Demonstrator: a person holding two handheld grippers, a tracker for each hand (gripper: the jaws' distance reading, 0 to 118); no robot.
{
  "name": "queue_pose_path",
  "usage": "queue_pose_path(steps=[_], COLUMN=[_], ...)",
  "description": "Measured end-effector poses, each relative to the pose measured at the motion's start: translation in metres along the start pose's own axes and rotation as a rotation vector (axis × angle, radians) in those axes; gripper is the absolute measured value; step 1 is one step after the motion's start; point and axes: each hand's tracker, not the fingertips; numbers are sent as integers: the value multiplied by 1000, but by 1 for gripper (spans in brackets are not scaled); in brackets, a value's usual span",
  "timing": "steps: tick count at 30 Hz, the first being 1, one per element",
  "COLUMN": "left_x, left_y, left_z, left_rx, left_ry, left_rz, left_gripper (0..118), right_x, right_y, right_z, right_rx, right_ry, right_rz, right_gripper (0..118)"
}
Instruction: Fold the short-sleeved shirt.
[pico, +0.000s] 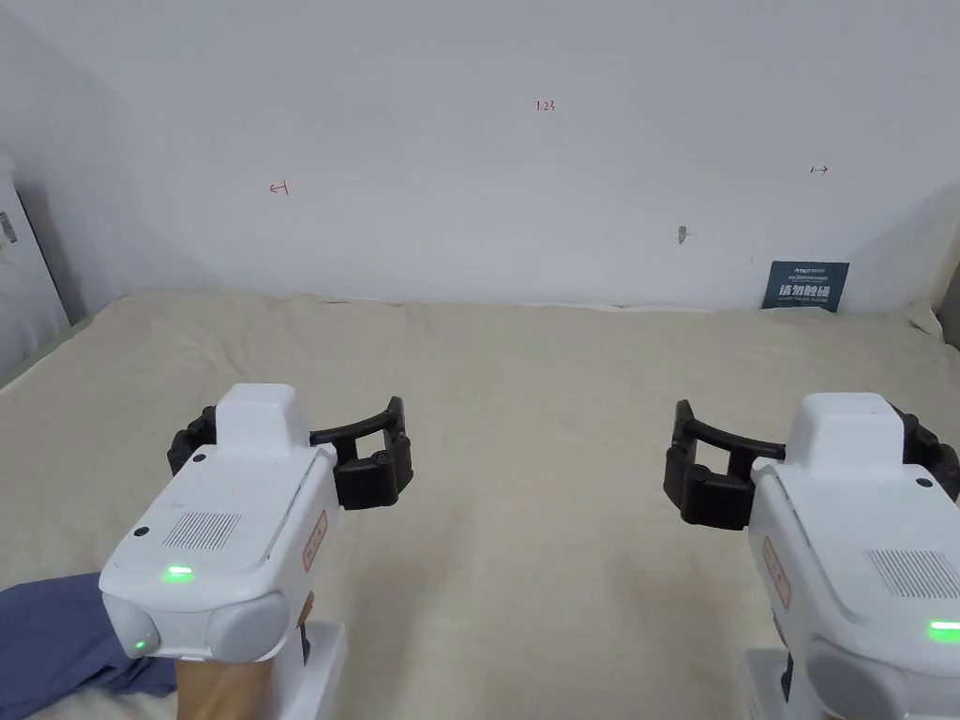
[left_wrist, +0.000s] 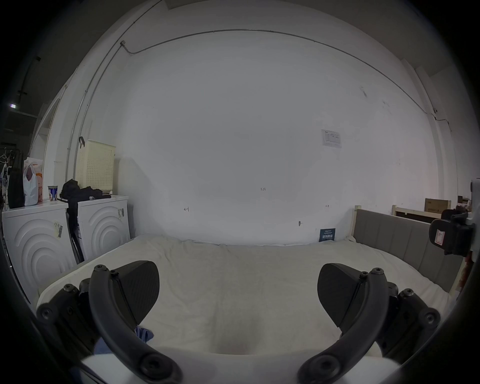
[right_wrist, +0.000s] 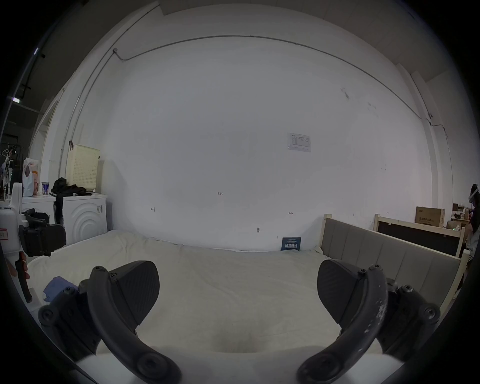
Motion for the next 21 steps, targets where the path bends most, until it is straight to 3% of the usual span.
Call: queue_pose_path(steps=[9, 13, 15, 18, 21], left_x=[-2, -4, -4, -6, -7], left_y=[-1, 0, 1, 1, 2], left_z=[-1, -1, 0, 0, 0], left_rx=[-5, 0, 0, 1, 5], left_ry=[-1, 1, 1, -1, 4], left_rz=[6, 15, 24, 30, 28], left_gripper=[118, 118, 118, 118, 118], right_x=[-4, 1, 2, 2, 4], right_y=[4, 11, 16, 23, 26], right_z=[-6, -12, -16, -20, -21], right_rx=[-76, -231, -329, -460, -495], right_ry=[2, 54, 20, -54, -52], right_rz=[-18, -139, -195, -242, -250], right_gripper=[118, 118, 118, 118, 118])
